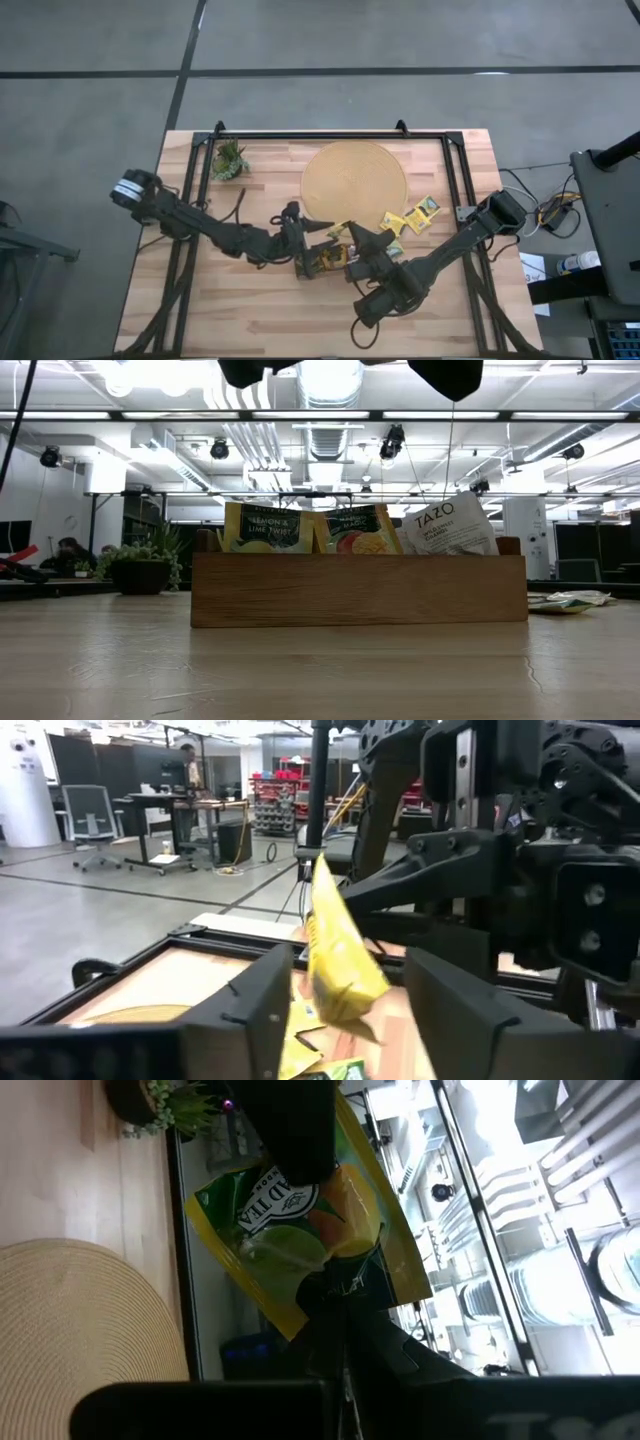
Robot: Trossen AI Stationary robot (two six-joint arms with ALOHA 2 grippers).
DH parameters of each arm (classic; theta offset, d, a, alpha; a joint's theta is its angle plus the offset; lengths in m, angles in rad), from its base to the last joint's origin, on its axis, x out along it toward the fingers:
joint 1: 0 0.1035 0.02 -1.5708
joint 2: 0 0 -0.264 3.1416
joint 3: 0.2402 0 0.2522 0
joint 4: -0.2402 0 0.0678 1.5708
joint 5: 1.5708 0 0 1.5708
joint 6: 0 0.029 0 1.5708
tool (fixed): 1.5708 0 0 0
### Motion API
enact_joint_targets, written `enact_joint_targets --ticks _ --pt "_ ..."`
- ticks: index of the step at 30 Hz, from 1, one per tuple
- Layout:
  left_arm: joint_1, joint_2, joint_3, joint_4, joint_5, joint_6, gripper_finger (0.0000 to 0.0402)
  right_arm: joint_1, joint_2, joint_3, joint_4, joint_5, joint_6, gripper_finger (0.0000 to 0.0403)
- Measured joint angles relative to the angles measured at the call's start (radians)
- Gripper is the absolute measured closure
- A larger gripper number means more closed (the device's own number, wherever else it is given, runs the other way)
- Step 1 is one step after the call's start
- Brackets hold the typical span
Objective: Pick & Place Tea
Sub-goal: Put the yellow tea bag into the left section of the wooden organizer
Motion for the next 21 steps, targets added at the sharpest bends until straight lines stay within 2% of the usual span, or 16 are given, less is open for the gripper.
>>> enact_joint_targets --ticks 3,7,8,15,18,21 --pt "0.0 0.012 0.012 -0.001 -0.001 0.014 0.0268 0.0 0.0 0.0 0.004 0.0 -0.007 0.0394" --pt "0.0 0.014 0.014 -0.002 -0.002 0.037 0.0372 0.0 0.0 0.0 0.008 0.0 -0.006 0.0394" --pt "0.0 0.014 0.013 -0.002 -0.002 0.042 0.0383 0.0 0.0 0.0 0.008 -0.001 -0.006 0.0394" --pt "-0.002 0.013 0.012 -0.016 -0.006 0.058 0.0389 0.0 -0.007 0.012 0.006 -0.064 0.007 0.0389" --pt "-0.006 0.003 0.012 -0.053 -0.043 0.063 0.0389 0.009 -0.029 0.022 0.006 -0.099 0.038 0.0364" --pt "-0.017 -0.014 0.012 -0.09 -0.088 0.081 0.0389 0.026 -0.07 0.023 0.004 -0.135 0.069 0.0323"
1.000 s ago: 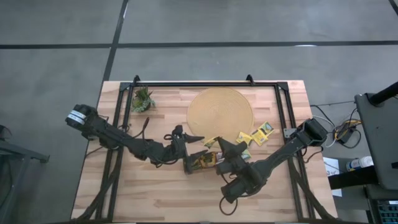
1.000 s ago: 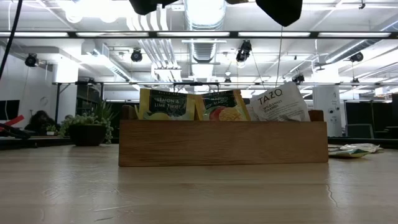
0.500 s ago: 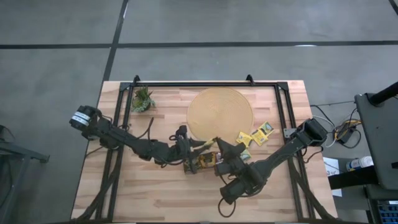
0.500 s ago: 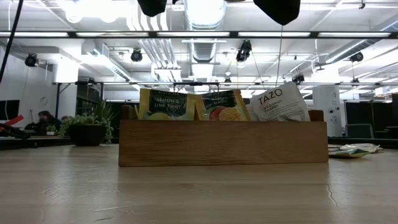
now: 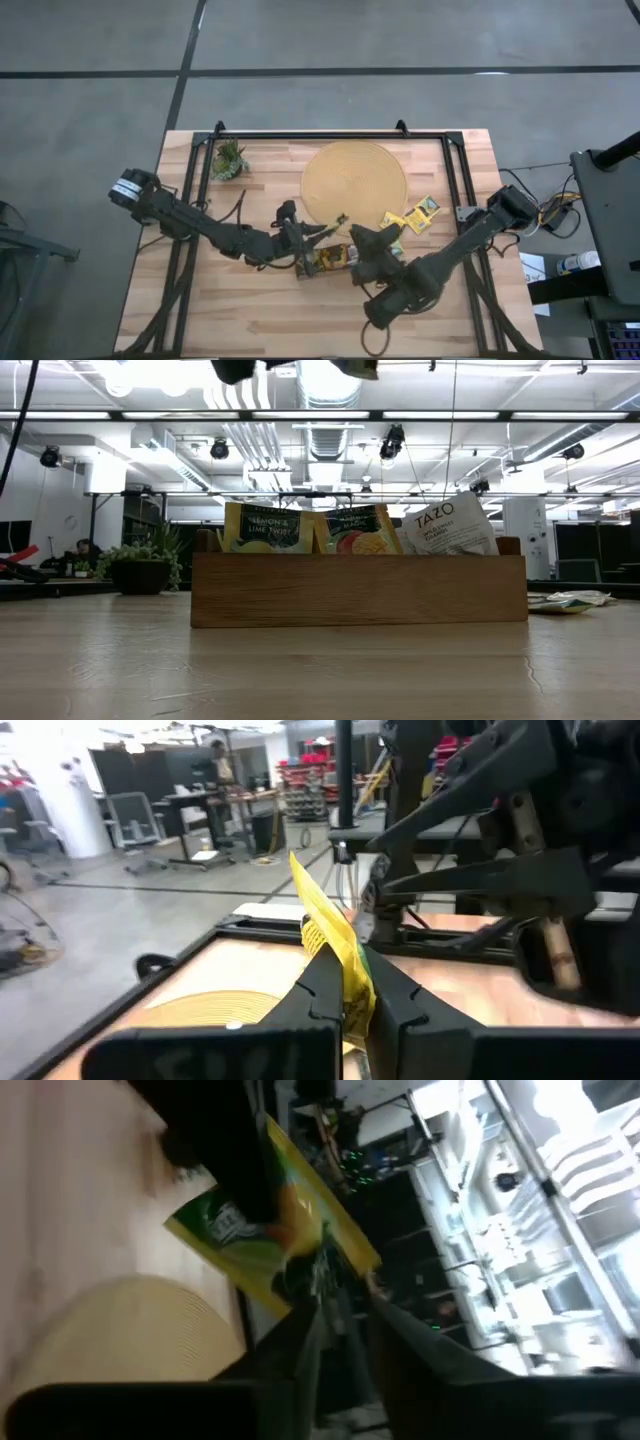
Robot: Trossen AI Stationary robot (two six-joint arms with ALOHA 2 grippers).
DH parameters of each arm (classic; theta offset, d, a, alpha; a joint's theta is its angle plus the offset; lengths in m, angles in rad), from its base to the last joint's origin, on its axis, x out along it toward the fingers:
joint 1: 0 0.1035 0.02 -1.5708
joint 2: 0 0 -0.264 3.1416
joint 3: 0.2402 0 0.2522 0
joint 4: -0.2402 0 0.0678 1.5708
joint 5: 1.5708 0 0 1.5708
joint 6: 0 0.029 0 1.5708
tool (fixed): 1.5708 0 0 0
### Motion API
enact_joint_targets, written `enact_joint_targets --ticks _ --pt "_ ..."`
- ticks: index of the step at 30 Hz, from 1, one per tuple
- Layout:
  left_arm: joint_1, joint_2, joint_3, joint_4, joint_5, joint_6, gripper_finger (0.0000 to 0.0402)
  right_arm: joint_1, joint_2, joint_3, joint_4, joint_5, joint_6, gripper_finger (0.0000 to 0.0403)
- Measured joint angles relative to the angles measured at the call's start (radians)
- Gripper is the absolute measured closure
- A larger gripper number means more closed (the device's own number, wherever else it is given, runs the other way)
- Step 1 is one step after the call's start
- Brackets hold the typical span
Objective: Pick & Place Tea
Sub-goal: Put the yellow tea bag into the left section of the wooden organizer
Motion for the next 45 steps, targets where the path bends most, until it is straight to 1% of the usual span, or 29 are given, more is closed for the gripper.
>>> enact_joint_targets --ticks 3,6,10,13,17,21,23,26,28,29,30,31,32,33,34,35,36,38,39,40,42,45 --pt "-0.021 -0.015 0.0 0.001 -0.019 0.041 0.0389 0.024 -0.048 -0.011 -0.022 -0.026 0.068 0.0276" --pt "-0.041 -0.018 0.0 0.012 -0.028 0.091 0.0389 0.04 -0.107 -0.033 -0.056 -0.035 0.195 0.0236" --pt "-0.054 -0.019 -0.005 0.085 -0.021 0.13 0.039 0.046 -0.209 -0.119 -0.063 -0.034 0.354 0.0201" --pt "-0.057 -0.015 -0.046 0.206 0.026 0.173 0.039 0.041 -0.291 -0.211 -0.044 -0.032 0.46 0.0187" --pt "-0.056 -0.013 -0.125 0.432 0.155 0.231 0.039 0.039 -0.4 -0.332 -0.015 0.01 0.557 0.0176" --pt "-0.056 -0.013 -0.207 0.633 0.23 0.263 0.039 0.04 -0.504 -0.433 0.117 0.026 0.54 0.0172" --pt "-0.056 -0.013 -0.238 0.71 0.252 0.279 0.039 0.041 -0.543 -0.484 0.226 0.025 0.471 0.0172" --pt "-0.055 -0.013 -0.275 0.791 0.299 0.295 0.039 0.042 -0.588 -0.57 0.468 0.006 0.298 0.0172" --pt "-0.055 -0.013 -0.282 0.81 0.321 0.296 0.039 0.04 -0.621 -0.639 0.711 -0.065 0.111 0.0172" --pt "-0.056 -0.013 -0.283 0.813 0.323 0.296 0.039 0.034 -0.638 -0.68 0.87 -0.141 -0.008 0.0172" --pt "-0.056 -0.013 -0.283 0.813 0.326 0.296 0.039 0.023 -0.655 -0.731 1.062 -0.266 -0.136 0.0172" --pt "-0.055 -0.013 -0.283 0.813 0.327 0.296 0.039 0.01 -0.67 -0.794 1.294 -0.437 -0.253 0.0172" --pt "-0.055 -0.01 -0.282 0.813 0.327 0.298 0.039 -0.006 -0.681 -0.865 1.532 -0.63 -0.335 0.0172" --pt "-0.055 -0.006 -0.282 0.814 0.327 0.298 0.039 -0.028 -0.687 -0.932 1.737 -0.81 -0.375 0.0172" --pt "-0.055 -0.003 -0.282 0.813 0.327 0.302 0.039 -0.056 -0.688 -0.984 1.907 -0.941 -0.38 0.0173" --pt "-0.055 0.0 -0.282 0.813 0.327 0.303 0.039 -0.082 -0.688 -1.016 1.992 -0.986 -0.37 0.0175" --pt "-0.054 0.003 -0.282 0.814 0.327 0.303 0.039 -0.099 -0.7 -1.037 2.005 -0.973 -0.355 0.0178" --pt "-0.051 0.008 -0.282 0.824 0.327 0.312 0.039 -0.129 -0.733 -1.045 1.9 -0.904 -0.3 0.0184" --pt "-0.05 0.01 -0.281 0.825 0.327 0.319 0.039 -0.146 -0.741 -1.033 1.833 -0.894 -0.252 0.0187" --pt "-0.048 0.014 -0.281 0.828 0.327 0.326 0.039 -0.161 -0.748 -1.01 1.761 -0.898 -0.202 0.019" --pt "-0.04 0.028 -0.277 0.841 0.347 0.328 0.039 -0.176 -0.761 -0.953 1.594 -0.95 -0.105 0.0194" --pt "-0.025 0.059 -0.257 0.847 0.386 0.307 0.039 -0.211 -0.724 -0.86 1.397 -1.025 -0.013 0.0197"
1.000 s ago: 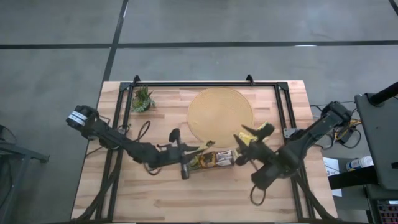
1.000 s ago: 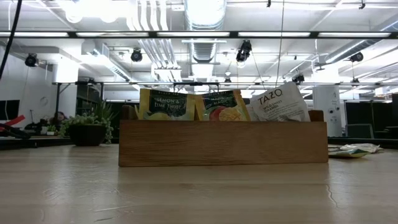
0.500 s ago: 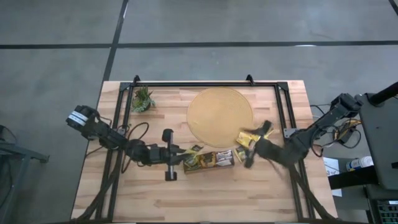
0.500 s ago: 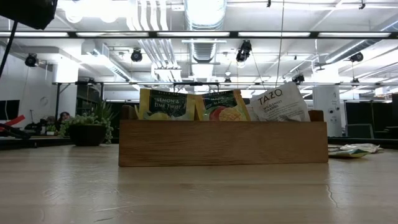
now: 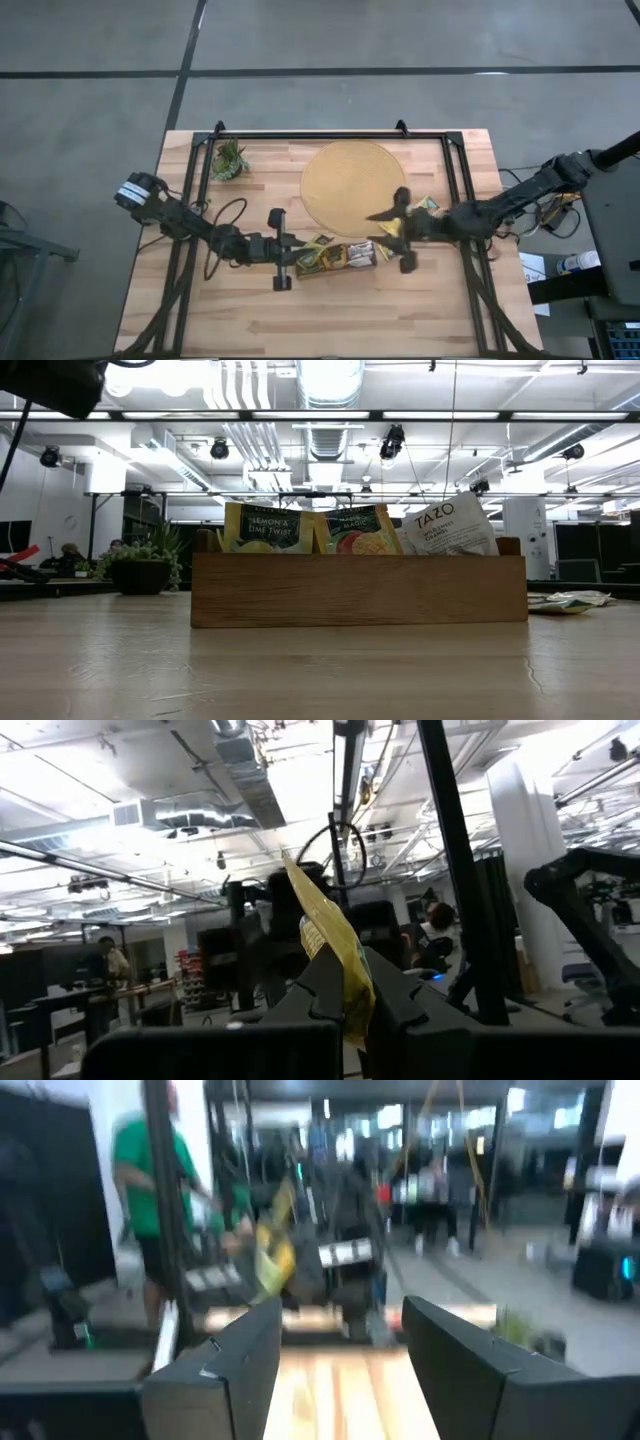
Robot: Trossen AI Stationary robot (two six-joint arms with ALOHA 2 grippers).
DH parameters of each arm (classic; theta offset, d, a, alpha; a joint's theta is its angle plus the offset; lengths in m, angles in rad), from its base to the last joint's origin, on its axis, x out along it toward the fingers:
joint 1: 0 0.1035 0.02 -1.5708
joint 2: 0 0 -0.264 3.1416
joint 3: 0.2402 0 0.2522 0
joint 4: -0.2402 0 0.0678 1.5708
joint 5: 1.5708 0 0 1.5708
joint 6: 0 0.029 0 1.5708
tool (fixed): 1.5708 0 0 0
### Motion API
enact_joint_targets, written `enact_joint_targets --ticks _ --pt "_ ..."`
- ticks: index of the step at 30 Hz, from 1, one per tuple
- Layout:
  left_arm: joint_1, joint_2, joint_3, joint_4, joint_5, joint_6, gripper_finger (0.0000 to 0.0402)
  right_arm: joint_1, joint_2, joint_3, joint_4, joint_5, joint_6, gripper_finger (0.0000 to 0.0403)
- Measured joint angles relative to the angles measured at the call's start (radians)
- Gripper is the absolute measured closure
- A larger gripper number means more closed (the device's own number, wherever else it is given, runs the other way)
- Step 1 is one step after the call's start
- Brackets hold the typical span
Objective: Pick & Place Tea
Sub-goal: Put the yellow tea bag into the left section of the wooden organizer
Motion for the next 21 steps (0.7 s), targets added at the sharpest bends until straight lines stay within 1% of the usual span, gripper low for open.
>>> enact_joint_targets --ticks 2,7,10,17,21 --pt "0.009 0.029 0.023 -0.001 0.01 -0.014 0.039 -0.009 0.056 0.035 -0.04 -0.025 0.02 0.0197" --pt "0.016 0.098 0.078 -0.004 0.015 -0.018 0.039 -0.007 0.16 0.107 -0.032 -0.05 -0.01 0.0198" --pt "0.016 0.111 0.093 -0.001 0.02 -0.016 0.039 -0.01 0.182 0.127 -0.036 -0.049 -0.012 0.0197" --pt "0.022 0.117 0.1 0.0 0.04 -0.042 0.039 -0.008 0.185 0.131 -0.026 -0.057 -0.01 0.0208" --pt "0.031 0.118 0.1 -0.002 0.041 -0.055 0.039 -0.013 0.201 0.132 0.016 -0.098 -0.006 0.0219"
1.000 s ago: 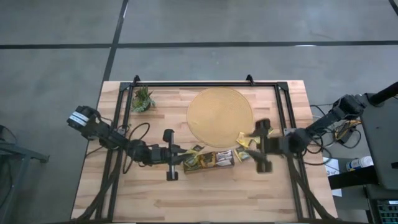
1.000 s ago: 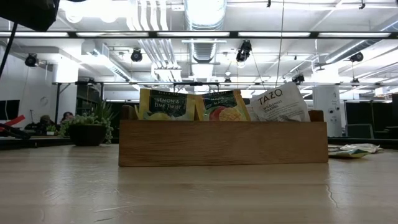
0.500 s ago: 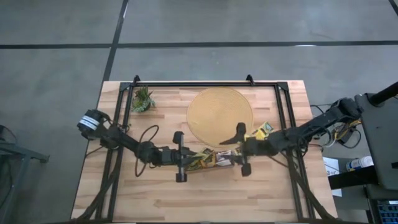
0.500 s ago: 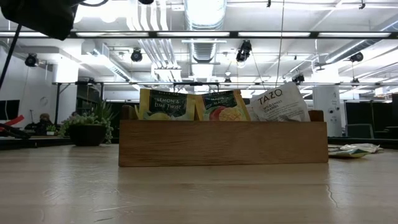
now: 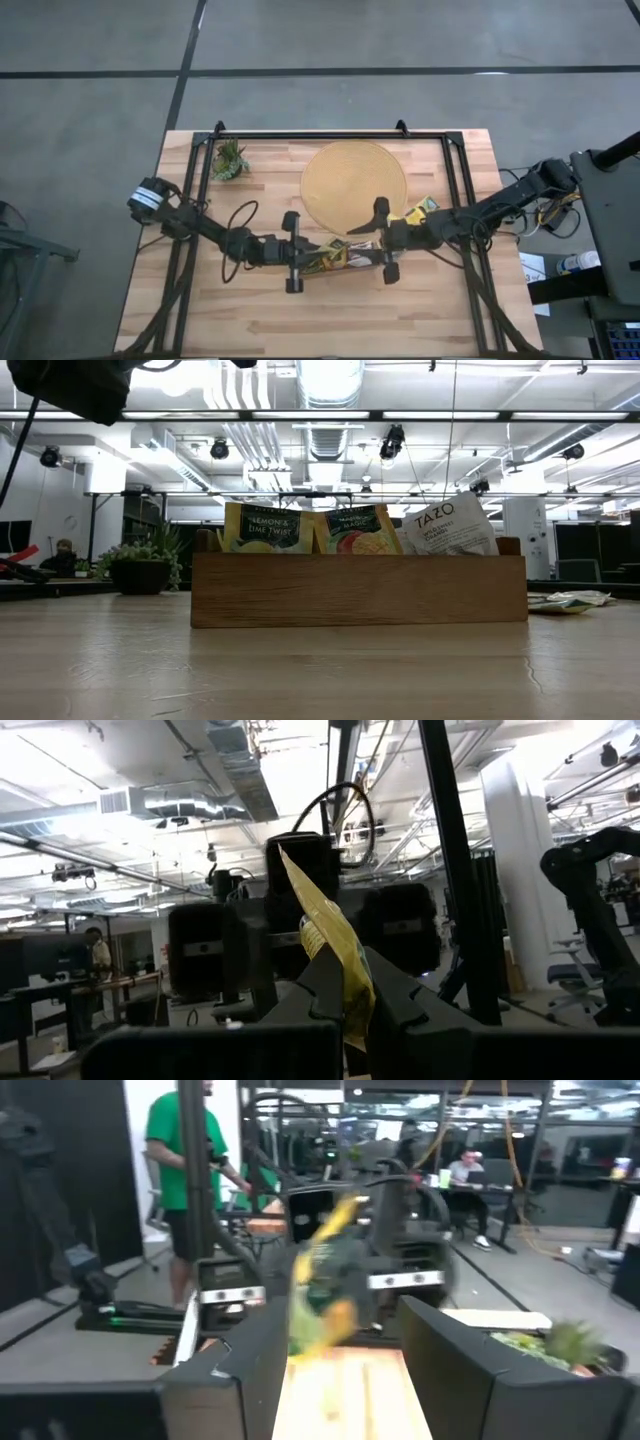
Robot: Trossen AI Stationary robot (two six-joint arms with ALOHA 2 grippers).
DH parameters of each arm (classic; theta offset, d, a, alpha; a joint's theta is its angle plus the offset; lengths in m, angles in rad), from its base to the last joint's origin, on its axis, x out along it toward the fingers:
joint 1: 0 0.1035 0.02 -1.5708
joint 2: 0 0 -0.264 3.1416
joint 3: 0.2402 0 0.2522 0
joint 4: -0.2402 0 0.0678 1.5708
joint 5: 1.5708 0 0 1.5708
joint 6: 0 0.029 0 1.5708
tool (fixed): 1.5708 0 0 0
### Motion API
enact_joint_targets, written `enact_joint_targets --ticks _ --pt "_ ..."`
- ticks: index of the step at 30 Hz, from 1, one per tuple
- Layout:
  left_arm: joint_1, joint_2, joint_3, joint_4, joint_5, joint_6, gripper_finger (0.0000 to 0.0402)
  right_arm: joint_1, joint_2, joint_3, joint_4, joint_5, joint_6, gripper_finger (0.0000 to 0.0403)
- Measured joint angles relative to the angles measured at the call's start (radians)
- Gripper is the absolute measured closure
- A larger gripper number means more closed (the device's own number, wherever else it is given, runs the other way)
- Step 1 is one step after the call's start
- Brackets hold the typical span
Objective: Pick & Place Tea
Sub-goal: Put the yellow tea bag into the left section of the wooden organizer
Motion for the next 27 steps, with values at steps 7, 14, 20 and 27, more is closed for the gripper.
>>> enact_joint_targets --ticks 7,14,20,27 --pt "0.012 0.01 0.008 -0.018 0.005 -0.025 0.039 -0.008 0.067 0.031 0.021 -0.003 -0.005 0.0265" --pt "0.014 0.005 0.007 -0.035 0.011 -0.025 0.039 -0.007 0.087 0.05 0.01 -0.009 -0.037 0.0386" --pt "0.024 0.005 0.016 -0.062 0.016 -0.027 0.0349 -0.006 0.081 0.049 -0.002 -0.004 -0.017 0.0395" --pt "0.025 0.005 0.021 -0.098 -0.015 -0.021 0.0281 -0.006 0.053 0.049 -0.054 0.003 -0.007 0.0395"
